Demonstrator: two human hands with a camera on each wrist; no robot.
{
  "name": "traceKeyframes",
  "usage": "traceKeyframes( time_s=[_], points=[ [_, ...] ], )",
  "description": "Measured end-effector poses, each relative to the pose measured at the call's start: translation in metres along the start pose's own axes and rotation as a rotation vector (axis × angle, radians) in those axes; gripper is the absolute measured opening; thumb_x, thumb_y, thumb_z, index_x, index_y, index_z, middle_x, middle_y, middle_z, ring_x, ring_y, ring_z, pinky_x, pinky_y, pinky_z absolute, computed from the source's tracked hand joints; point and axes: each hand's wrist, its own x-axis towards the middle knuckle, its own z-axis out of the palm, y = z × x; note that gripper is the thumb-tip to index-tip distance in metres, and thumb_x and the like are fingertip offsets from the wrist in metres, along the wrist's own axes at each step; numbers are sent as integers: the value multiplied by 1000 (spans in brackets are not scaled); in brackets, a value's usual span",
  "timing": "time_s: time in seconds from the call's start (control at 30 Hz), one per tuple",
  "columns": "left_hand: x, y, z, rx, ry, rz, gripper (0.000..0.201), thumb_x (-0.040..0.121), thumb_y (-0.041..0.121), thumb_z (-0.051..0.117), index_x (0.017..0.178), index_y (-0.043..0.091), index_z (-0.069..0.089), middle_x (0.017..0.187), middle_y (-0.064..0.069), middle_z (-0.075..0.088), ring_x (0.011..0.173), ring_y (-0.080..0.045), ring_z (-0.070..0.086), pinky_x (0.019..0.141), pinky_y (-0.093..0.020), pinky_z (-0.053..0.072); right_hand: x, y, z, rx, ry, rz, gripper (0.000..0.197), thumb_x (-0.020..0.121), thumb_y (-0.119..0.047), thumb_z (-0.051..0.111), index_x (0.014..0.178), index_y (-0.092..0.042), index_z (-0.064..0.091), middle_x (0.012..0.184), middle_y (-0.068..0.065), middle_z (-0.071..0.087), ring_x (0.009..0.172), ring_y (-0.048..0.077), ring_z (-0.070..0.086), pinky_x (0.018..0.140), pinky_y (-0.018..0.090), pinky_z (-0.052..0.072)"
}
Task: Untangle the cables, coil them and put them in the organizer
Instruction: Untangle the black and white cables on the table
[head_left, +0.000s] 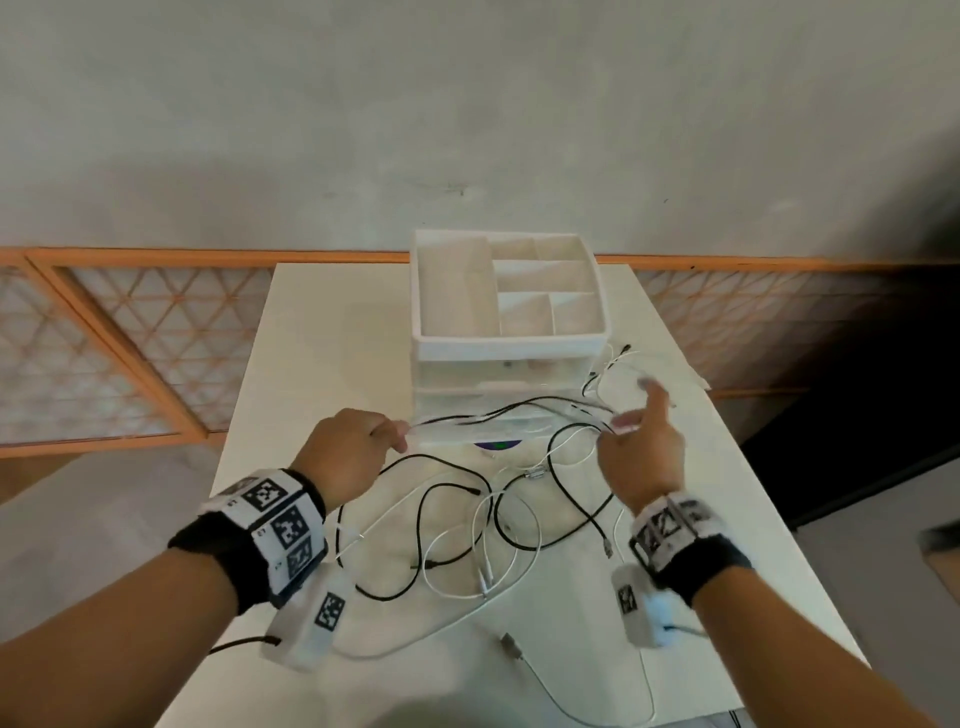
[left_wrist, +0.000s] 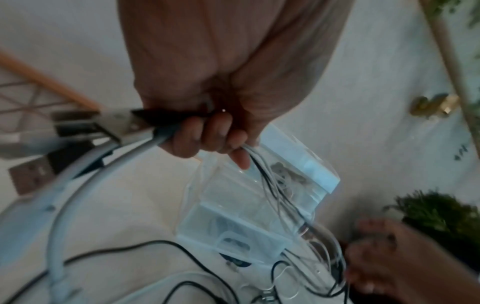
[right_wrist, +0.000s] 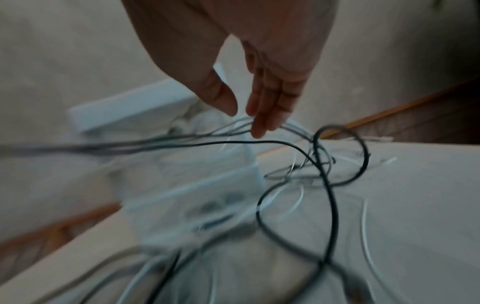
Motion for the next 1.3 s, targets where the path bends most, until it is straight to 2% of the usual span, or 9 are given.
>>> traceKeyframes(
  time_s=[0.1, 0.17, 0.37, 0.5, 0.63, 0.8, 0.9, 1.07, 1.3],
  points=[
    [2, 0, 2, -198, 18, -44, 38, 101, 35, 50, 78, 9, 63, 61, 6, 46, 56, -16, 43, 57, -28, 34, -40, 25, 39, -254, -325, -192, 28, 78, -11, 58, 105, -18, 64, 92, 2, 70, 85, 24, 63, 79, 29, 46],
    [2, 3, 1, -354, -37, -34, 37, 99, 33, 56, 77, 4, 52, 60, 2, 37, 57, -20, 35, 59, -31, 33, -56, 40, 55, -633, -625, -221, 29, 85, -19, 58, 113, -22, 63, 120, 1, 58, 115, 24, 54, 101, 35, 41],
    [-2, 22, -9, -694, -94, -79, 25, 103, 24, 51, 87, 5, 53, 62, 2, 28, 49, -13, 26, 43, -23, 26, -53, 39, 58, -974, -640, -419, 23, 92, -28, 53, 111, -32, 64, 119, -6, 61, 120, 22, 48, 102, 43, 30],
    [0, 17, -12, -722, -84, -132, 24, 103, 20, 48, 85, 6, 55, 61, 0, 39, 50, -15, 34, 46, -26, 30, -9, -9, 20, -375, -400, -371, 18, 97, -24, 59, 104, -26, 75, 101, 2, 75, 99, 25, 68, 88, 30, 46],
    [2, 16, -15, -776, -48, -152, 23, 103, 16, 46, 85, 5, 56, 68, -9, 58, 54, -20, 51, 53, -31, 43, 12, -73, -38, 57, -119, -436, 13, 94, -22, 68, 97, -17, 79, 77, -8, 72, 71, -2, 63, 66, 5, 42],
    [-2, 36, -29, -995, -55, -73, 24, 104, 14, 44, 86, 3, 55, 91, -24, 70, 78, -33, 66, 79, -44, 55, -5, -115, -49, 138, -392, -583, 12, 93, -23, 70, 96, -18, 80, 89, -1, 77, 85, 14, 68, 79, 25, 53],
    [-3, 52, -35, -1088, -119, 6, 24, 105, 16, 44, 87, 4, 54, 101, -28, 72, 93, -40, 69, 90, -48, 55, -11, -125, -34, 212, -360, -622, 11, 93, -22, 70, 96, -19, 80, 87, 3, 76, 83, 19, 67, 77, 30, 53],
    [-5, 66, -31, -1142, -200, 64, 25, 106, 20, 41, 88, 7, 51, 61, -11, 58, 70, -34, 69, 75, -38, 60, -12, -141, -20, 330, -275, -569, 11, 92, -19, 71, 99, -22, 80, 83, 0, 74, 77, 11, 65, 73, 20, 50],
    [0, 43, -27, -1091, -197, 45, 27, 106, 24, 40, 87, 10, 52, 56, 1, 40, 57, -21, 45, 72, -39, 49, 5, -154, -39, 511, -86, -517, 7, 90, -21, 73, 92, -24, 79, 81, -11, 73, 71, 2, 62, 70, 16, 48]
  ],
)
